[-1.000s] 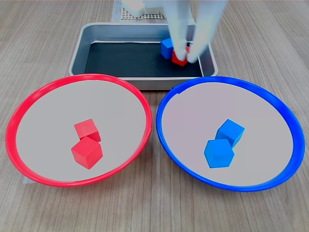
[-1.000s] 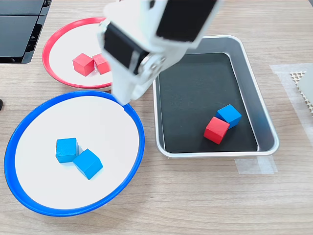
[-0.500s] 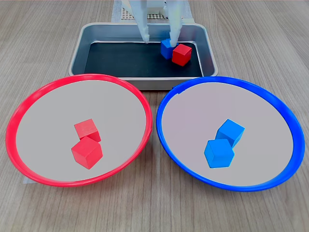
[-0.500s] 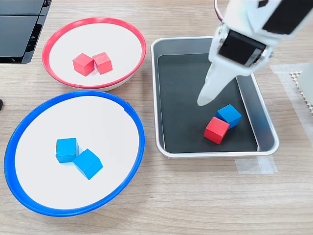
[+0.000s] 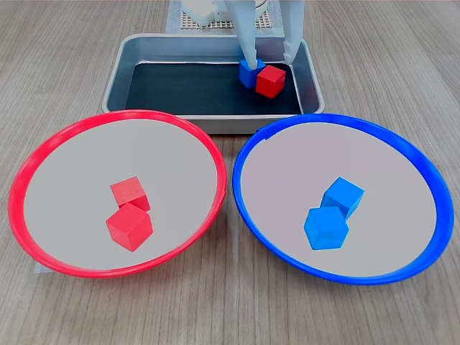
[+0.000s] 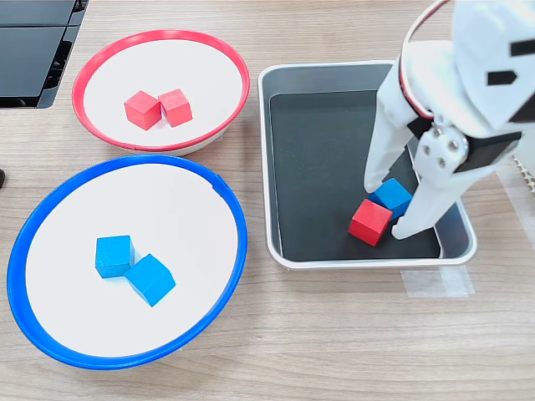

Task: Move six blocks from tray to matching dishes

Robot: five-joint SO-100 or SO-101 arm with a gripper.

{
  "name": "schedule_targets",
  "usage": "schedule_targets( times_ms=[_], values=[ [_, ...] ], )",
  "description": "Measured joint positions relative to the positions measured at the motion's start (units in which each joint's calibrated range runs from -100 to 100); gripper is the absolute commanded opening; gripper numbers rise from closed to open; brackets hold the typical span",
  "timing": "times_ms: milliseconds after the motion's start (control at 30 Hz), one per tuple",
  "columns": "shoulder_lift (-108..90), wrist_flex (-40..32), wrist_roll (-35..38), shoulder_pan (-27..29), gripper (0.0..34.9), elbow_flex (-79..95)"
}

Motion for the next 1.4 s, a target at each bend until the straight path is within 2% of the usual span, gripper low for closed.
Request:
schedule_targets(
  times_ms=[167, 367, 433, 467, 500, 533, 633, 767, 833, 967, 1033, 1233, 1300, 1333, 1367, 1400],
  values=[
    [0.1, -2.0, 4.2, 0.2, 12.5, 1.4],
    [1.5, -6.0, 5.9, 0.2, 11.4, 2.5],
    [1.9, -7.3, 6.2, 0.2, 9.0, 3.1],
    [2.1, -8.5, 6.3, 0.2, 6.4, 3.6],
    [2.2, -9.2, 6.5, 0.2, 1.6, 4.2],
    [2.5, -10.4, 6.6, 0.2, 0.3, 4.9],
    [2.7, -11.9, 6.8, 0.2, 0.2, 5.8],
    [2.9, -7.9, 5.7, 0.9, 0.1, 3.4],
    [3.7, -4.6, 1.0, 1.5, 0.1, -2.5],
    [7.7, -4.2, -9.6, 5.2, 0.1, -14.6],
    [13.1, -5.3, -16.2, 10.7, 0.1, -24.9],
    [31.5, -11.0, -21.8, 22.2, 0.2, -44.2],
    [38.2, -13.1, -22.1, 25.1, 10.8, -49.2],
    [39.6, -13.7, -22.2, 25.6, 17.7, -49.9],
    [42.5, -15.6, -21.5, 26.3, 22.3, -50.5],
    [43.7, -16.7, -21.1, 26.5, 24.5, -50.5]
  ],
)
